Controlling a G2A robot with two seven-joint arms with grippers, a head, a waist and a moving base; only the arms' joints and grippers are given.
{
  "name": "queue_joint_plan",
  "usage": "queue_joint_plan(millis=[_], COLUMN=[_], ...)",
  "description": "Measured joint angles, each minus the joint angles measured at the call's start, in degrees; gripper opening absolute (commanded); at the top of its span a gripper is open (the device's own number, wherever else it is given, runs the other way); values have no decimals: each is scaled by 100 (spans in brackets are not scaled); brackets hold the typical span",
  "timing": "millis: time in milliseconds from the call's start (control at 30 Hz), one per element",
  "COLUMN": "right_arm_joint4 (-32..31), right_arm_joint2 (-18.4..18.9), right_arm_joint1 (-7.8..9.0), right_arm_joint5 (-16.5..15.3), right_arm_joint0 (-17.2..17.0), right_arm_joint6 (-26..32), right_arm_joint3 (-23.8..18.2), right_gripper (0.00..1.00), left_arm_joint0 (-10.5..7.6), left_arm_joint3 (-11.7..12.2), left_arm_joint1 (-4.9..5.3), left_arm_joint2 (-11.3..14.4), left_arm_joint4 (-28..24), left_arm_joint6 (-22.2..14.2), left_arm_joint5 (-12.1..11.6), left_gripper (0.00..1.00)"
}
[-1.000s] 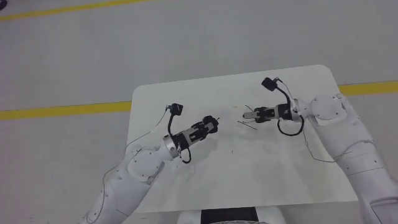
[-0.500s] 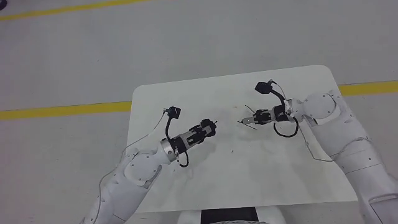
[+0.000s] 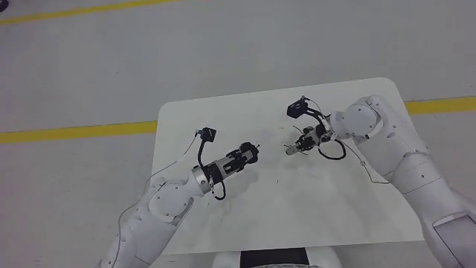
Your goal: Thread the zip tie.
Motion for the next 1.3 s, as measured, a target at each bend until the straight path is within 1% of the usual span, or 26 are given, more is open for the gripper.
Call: queue_joint_plan(millis=[133,200,500,567,633,700,933,967,1000,1033,1100,1167,1267,1300], right_arm_joint4=[-31,74,73,60,-182,-316,-46,-6,56,155,259,317,312,288], right_arm_joint2=[-528,-680,-656,-664,-737,-794,-1080,-1129,-1177,-1235,-1316,-1424,-1600,-1657], right_arm_joint1=[-14,-15,-14,-14,-12,-28,-55,-54,-53,-47,-31,-10,23,34], right_arm_joint5=[9,9,9,10,55,24,9,9,9,9,9,9,9,9], right_arm_joint0=[324,379,375,330,352,397,638,664,688,723,785,854,952,980], right_arm_joint6=[43,110,109,2,-117,-183,-239,-246,-255,-265,-289,-338,-425,-458], right_arm_joint3=[93,78,74,101,222,305,515,527,536,559,622,703,776,790], right_gripper=[100,100,100,100,100,100,100,85,54,48,45,44,40,40], left_arm_joint0=[0,0,0,0,0,0,0,0,0,0,0,0,0,0], left_arm_joint3=[0,0,0,0,0,0,0,0,0,0,0,0,0,0], left_arm_joint1=[0,0,0,0,0,0,0,0,0,0,0,0,0,0], left_arm_joint2=[0,0,0,0,0,0,0,0,0,0,0,0,0,0], left_arm_joint4=[0,0,0,0,0,0,0,0,0,0,0,0,0,0], left_arm_joint6=[0,0,0,0,0,0,0,0,0,0,0,0,0,0], left_arm_joint5=[0,0,0,0,0,0,0,0,0,0,0,0,0,0], left_gripper=[0,0,0,0,0,0,0,0,0,0,0,0,0,0])
